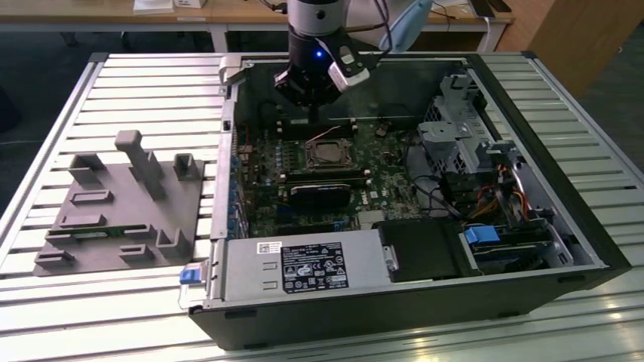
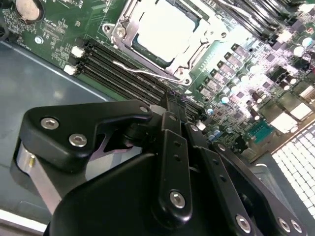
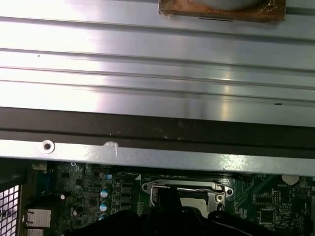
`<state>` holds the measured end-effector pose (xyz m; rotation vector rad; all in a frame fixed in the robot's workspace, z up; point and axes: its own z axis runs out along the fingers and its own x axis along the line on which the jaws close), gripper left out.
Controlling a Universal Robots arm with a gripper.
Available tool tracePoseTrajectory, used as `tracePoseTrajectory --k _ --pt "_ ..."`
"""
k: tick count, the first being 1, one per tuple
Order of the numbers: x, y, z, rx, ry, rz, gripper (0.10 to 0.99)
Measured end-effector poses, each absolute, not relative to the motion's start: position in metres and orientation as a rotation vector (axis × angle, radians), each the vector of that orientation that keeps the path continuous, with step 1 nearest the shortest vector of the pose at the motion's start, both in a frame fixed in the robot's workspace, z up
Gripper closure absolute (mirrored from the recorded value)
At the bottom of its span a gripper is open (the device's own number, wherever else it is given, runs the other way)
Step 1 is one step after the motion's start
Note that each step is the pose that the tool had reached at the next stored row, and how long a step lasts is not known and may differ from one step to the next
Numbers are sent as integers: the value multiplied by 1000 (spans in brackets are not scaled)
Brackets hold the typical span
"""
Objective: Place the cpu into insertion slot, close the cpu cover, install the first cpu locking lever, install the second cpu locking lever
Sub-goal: 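Install the first cpu locking lever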
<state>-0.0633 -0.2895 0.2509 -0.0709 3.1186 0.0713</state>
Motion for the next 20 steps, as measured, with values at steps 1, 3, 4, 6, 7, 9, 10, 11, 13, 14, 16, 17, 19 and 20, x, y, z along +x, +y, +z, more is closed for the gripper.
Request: tracePoseTrajectory --k 1,3,4,6,7,9,10,11,13,14,16,17,19,20 --pt "-62 -289 250 -71 3119 71 980" --pt "-57 -289 249 -73 3119 70 980" --pt "-55 -289 248 -78 3119 70 980" --pt "-52 -289 247 -96 3118 71 980" --pt "-51 -289 246 -102 3118 71 980" --pt "-49 -289 243 -104 3118 70 980" --pt "-48 -289 241 -104 3118 69 980" --pt "-48 -289 240 -104 3118 68 980" --pt "-47 -289 238 -103 3118 68 980" --pt "-47 -289 237 -103 3118 68 980" --pt "-46 -288 236 -102 3118 68 980" --pt "-45 -287 235 -101 3118 68 980" --pt "-44 -287 234 -97 3118 67 980" --pt "-43 -287 233 -95 3118 67 980"
